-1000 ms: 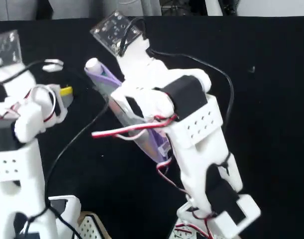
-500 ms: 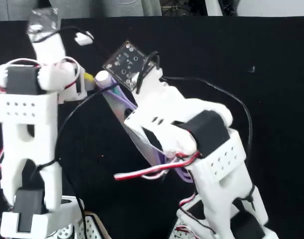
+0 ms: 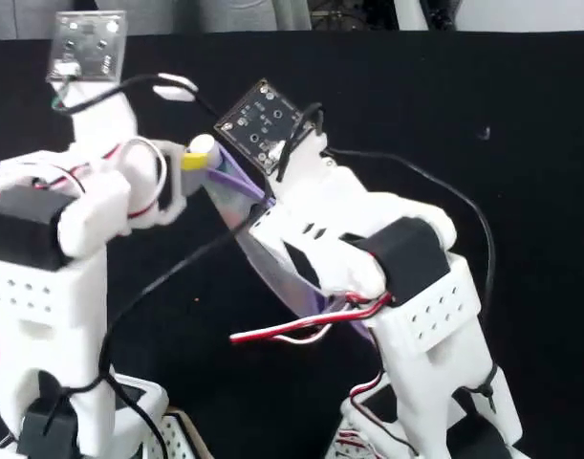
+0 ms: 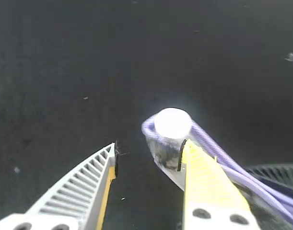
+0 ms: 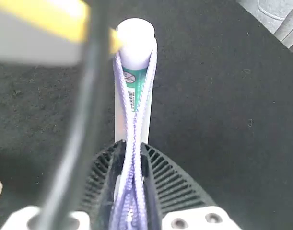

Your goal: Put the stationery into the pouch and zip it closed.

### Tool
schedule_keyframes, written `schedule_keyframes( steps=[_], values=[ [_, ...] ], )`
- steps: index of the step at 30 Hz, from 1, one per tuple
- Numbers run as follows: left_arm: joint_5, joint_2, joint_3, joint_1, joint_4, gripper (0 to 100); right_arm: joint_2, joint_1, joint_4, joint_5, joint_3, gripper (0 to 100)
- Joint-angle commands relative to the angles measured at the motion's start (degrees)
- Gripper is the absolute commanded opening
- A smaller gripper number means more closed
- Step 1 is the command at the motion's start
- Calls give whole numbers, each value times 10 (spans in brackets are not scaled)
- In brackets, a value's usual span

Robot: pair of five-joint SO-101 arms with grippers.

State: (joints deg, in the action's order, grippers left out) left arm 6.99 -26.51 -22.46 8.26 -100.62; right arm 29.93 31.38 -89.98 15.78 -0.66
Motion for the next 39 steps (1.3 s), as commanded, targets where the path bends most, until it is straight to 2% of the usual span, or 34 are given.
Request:
schedule_keyframes(
  steps=[1, 10, 18, 21, 28, 39],
  values=[
    [-4, -12, -29, 26, -2, 227, 1, -10, -11, 5, 17, 11],
    [-7, 27, -85, 28, 0, 228, 1, -8, -15, 5, 17, 11],
    [-43, 103, -99, 28, 2, 228, 1, -8, -15, 4, 17, 11],
    [-73, 111, -93, 28, 25, 224, 1, -8, -15, 3, 17, 11],
    [-91, 170, -94, 27, 25, 224, 1, -8, -15, 3, 16, 11],
    [-122, 191, -93, 89, 23, 223, 2, -8, -33, 4, 13, 11]
  ],
)
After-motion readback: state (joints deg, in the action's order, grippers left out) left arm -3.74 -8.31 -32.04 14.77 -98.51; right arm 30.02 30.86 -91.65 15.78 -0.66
